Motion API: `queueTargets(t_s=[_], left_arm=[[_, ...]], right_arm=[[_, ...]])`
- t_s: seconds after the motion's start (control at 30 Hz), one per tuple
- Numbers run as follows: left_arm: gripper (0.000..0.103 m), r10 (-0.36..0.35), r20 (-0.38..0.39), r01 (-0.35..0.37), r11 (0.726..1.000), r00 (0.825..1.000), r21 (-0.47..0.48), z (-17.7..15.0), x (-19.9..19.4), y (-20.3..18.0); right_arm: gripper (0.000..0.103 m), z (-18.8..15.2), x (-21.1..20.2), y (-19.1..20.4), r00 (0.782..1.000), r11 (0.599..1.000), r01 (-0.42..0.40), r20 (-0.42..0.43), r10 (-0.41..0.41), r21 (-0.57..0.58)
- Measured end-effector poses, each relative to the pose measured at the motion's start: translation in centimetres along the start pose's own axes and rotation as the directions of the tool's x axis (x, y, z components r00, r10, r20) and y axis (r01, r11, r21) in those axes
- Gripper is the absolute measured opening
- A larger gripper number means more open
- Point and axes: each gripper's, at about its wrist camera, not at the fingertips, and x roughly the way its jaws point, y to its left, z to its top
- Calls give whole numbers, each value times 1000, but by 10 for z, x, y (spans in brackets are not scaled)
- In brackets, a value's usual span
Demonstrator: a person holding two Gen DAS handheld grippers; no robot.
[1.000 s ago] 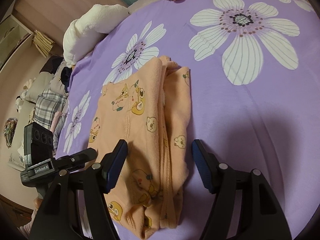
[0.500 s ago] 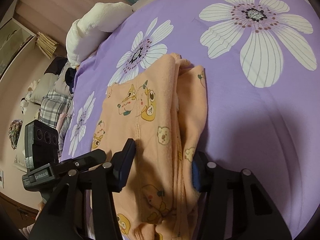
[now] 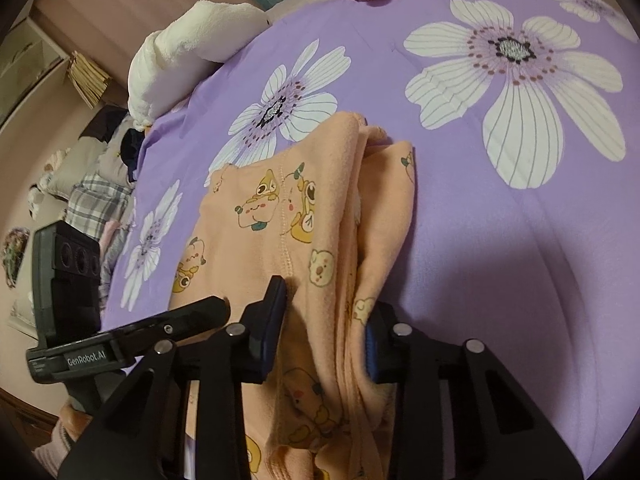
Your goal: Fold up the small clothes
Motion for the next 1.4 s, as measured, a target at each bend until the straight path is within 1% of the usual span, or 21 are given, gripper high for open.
queueTargets(t_s=[0.07, 0.2, 0.23, 0.4, 0.53, 0.83, 1.4], left_arm=[[60, 1, 2, -1, 1000, 1000, -6, 0, -1, 1], [50, 9, 8, -9, 1000, 1000, 1, -1, -4, 1], [48, 13, 11, -13, 1000, 1000, 3, -2, -5, 1], [32, 27, 28, -27, 999, 999, 21, -3, -12, -2], [29, 32, 40, -33, 999, 999, 30, -5, -17, -3], [27, 22, 73, -25, 999, 997, 43, -11, -34, -7], [27, 23, 121, -24, 1000, 992, 11, -22, -70, 9]], right_arm=[[29, 0, -1, 5, 1000, 999, 25, 7, -25, -27], [25, 0, -4, 14, 997, 995, 69, 29, -67, -76], [24, 0, -5, 16, 997, 994, 75, 34, -72, -82], [22, -3, -11, 24, 994, 990, 91, 64, -84, -106], [21, -5, -17, 33, 993, 986, 96, 86, -85, -135], [20, -11, -28, 51, 992, 981, 87, 102, -70, -176], [20, -18, -31, 88, 995, 970, 55, 97, -32, -238]])
